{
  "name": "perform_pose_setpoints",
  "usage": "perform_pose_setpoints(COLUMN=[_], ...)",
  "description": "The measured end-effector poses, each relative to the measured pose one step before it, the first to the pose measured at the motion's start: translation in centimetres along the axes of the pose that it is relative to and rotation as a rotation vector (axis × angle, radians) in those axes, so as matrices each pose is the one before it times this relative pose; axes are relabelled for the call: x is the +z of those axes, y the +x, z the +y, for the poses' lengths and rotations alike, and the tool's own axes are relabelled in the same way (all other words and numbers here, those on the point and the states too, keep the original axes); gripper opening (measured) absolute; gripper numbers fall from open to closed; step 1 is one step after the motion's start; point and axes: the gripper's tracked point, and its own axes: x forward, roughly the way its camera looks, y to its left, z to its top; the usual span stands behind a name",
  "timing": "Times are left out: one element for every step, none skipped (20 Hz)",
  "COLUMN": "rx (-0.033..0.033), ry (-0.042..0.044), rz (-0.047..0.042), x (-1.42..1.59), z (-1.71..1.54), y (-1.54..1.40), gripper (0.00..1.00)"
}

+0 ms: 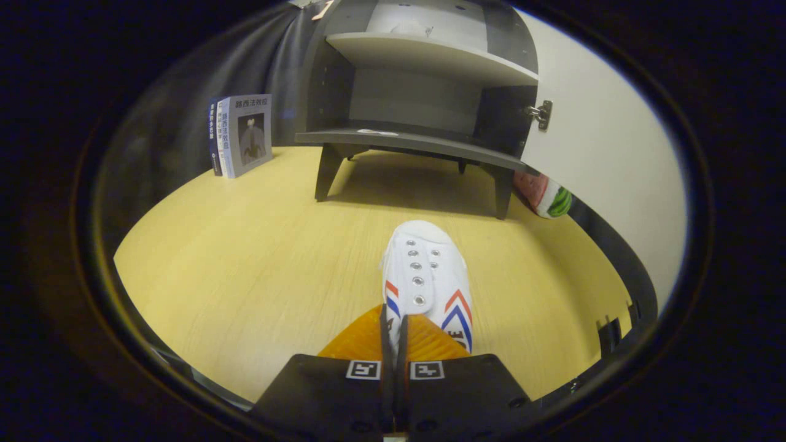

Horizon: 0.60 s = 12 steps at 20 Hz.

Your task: Open the shoe cabinet door, grab the shoes and put them into the shoe cabinet, then close the shoe cabinet door.

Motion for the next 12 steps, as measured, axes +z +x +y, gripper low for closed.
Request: perform_pose_setpoints(rx=[-0.00113, -0.00776, -0.00982, -0.01033, -0.00158, -0.0015, -0.00365, -0.00384, -0.00176, -0.0035, -0.00308, -0.00577], ry=[0.00149, 0.00344, 0.0021, 0.00261, 0.00452, 0.0043, -0.00573, -0.00567, 0.00205, 0.00919, 0.0111, 0.00662], rz=[-0.02029, -0.02824, -0.0234, -0.01984, -0.01006, -0.01593, -0.0124, -0.01418, -0.01538, -0.01583, -0.01453, -0.01457], x=[0.81, 1.113, 1.223, 0.959, 0.804, 0.769, 0.854, 0.788, 0.992, 0.829, 1.056, 1.2], z=[-0.026, -0.367, -0.56, -0.457, -0.343, -0.208, -0.3, -0.412, -0.342, -0.228, -0.232, -0.289], y=[-0.349, -0.112, -0.28, -0.227, -0.228, -0.128, -0.145, -0.151, -0.232, -0.393, -0.245, -0.164], gripper=[0.03, 0.03, 0.03, 0.03, 0.03, 0.03, 0.03, 0.02, 0.02, 0.02, 0.02, 0.02])
